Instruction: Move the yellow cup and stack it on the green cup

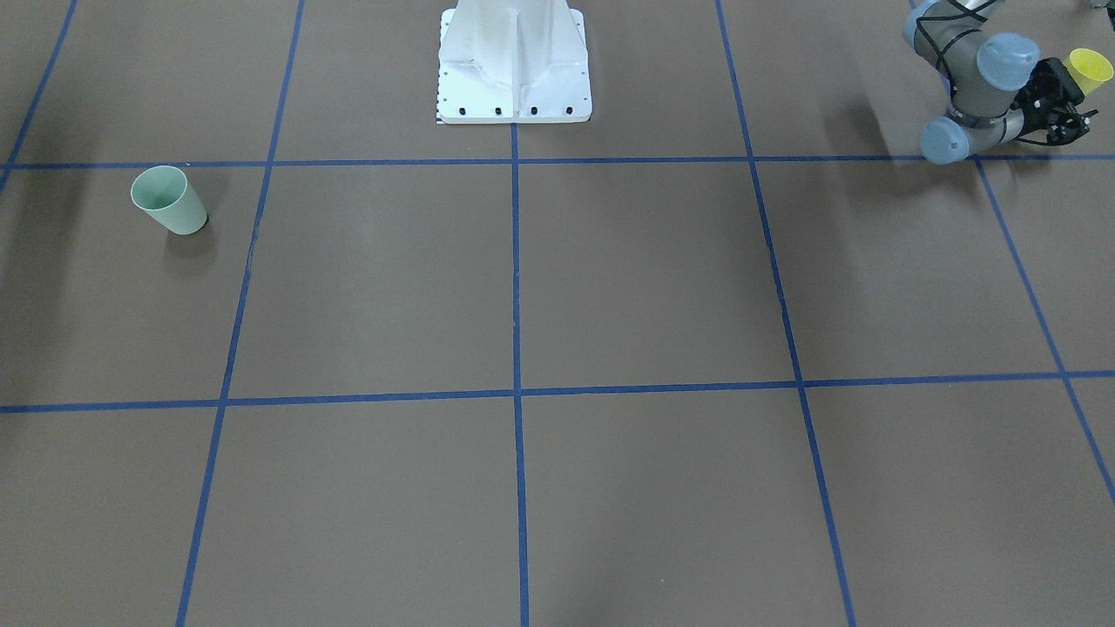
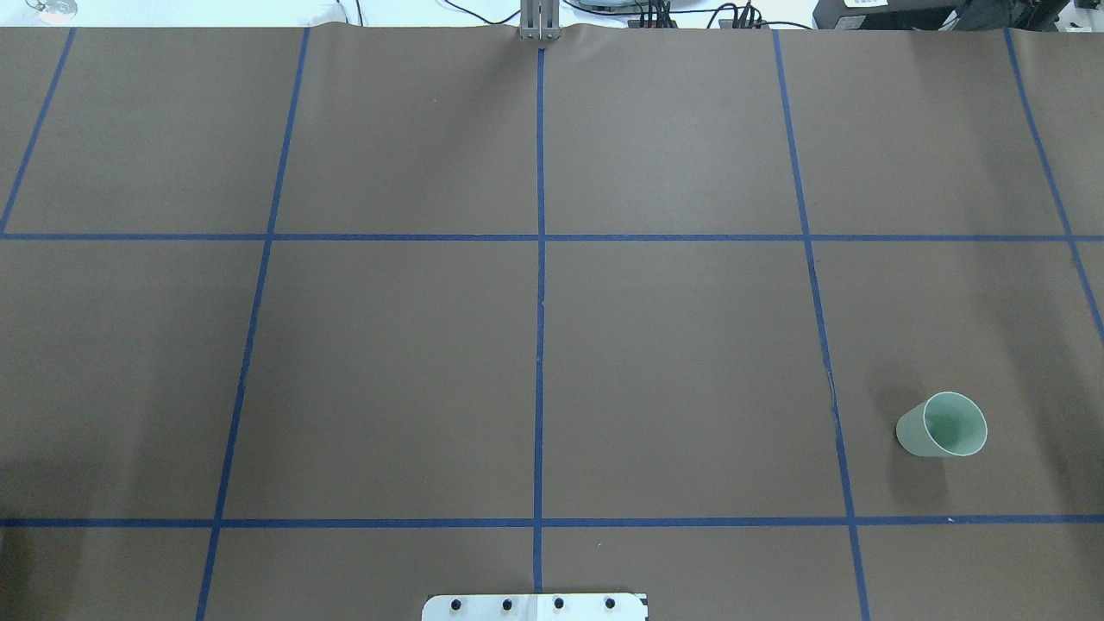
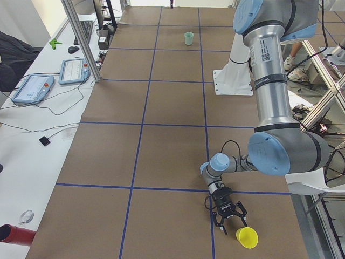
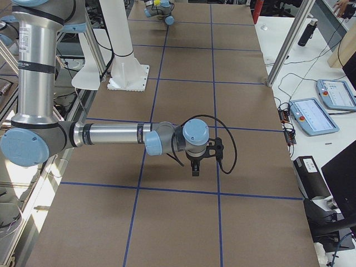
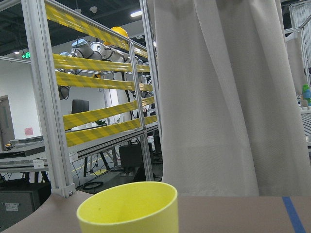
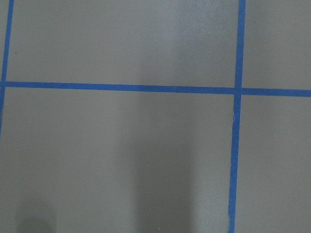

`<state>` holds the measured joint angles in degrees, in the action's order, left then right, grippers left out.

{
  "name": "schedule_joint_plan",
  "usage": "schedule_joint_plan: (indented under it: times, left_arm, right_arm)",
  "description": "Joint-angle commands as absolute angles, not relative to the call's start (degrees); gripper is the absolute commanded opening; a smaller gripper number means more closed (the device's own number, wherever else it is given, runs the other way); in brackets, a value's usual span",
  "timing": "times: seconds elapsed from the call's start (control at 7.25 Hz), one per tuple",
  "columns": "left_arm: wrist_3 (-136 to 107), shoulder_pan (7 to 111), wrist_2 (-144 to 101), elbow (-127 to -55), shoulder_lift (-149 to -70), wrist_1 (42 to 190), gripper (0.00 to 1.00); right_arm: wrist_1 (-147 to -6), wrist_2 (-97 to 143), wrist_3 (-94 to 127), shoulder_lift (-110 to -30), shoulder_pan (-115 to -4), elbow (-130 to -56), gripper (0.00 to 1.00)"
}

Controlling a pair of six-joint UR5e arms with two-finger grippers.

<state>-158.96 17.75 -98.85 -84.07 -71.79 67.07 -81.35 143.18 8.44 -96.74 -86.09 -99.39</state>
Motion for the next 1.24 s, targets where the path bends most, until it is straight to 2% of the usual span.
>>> schedule_joint_plan:
  times: [0.0,1.1]
  left_arm:
    - [-159.3,17.7,-99.0,-83.9,-71.7,67.1,1.0]
    - [-159.3,15.3,-104.0,-83.9,-71.6,66.9,1.0]
  right_arm:
    - [-81.3,143.2,8.4,-96.8,-86.0,-99.3,1.0]
    - [-81.3,143.2,8.3,-96.7,-86.0,-99.4,1.0]
